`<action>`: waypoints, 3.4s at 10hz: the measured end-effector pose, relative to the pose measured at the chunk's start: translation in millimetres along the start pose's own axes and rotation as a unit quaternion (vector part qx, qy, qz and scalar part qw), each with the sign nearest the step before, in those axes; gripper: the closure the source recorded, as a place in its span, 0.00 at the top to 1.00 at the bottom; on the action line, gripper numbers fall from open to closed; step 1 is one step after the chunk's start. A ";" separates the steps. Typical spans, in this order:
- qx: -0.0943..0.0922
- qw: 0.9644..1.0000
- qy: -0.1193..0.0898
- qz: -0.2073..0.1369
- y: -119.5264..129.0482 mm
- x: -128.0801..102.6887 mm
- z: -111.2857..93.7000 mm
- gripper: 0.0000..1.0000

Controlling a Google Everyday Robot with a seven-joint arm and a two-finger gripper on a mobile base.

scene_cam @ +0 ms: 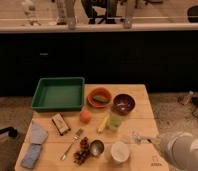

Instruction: Place brush in paper cup

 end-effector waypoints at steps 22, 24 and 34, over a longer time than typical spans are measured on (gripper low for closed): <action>0.046 0.993 0.067 -0.085 -22.1 12.4 -47.7 0.00; 0.053 0.992 0.069 -0.094 -25.7 8.6 -52.2 0.00; 0.082 0.985 0.065 -0.140 -48.2 0.9 -55.6 0.00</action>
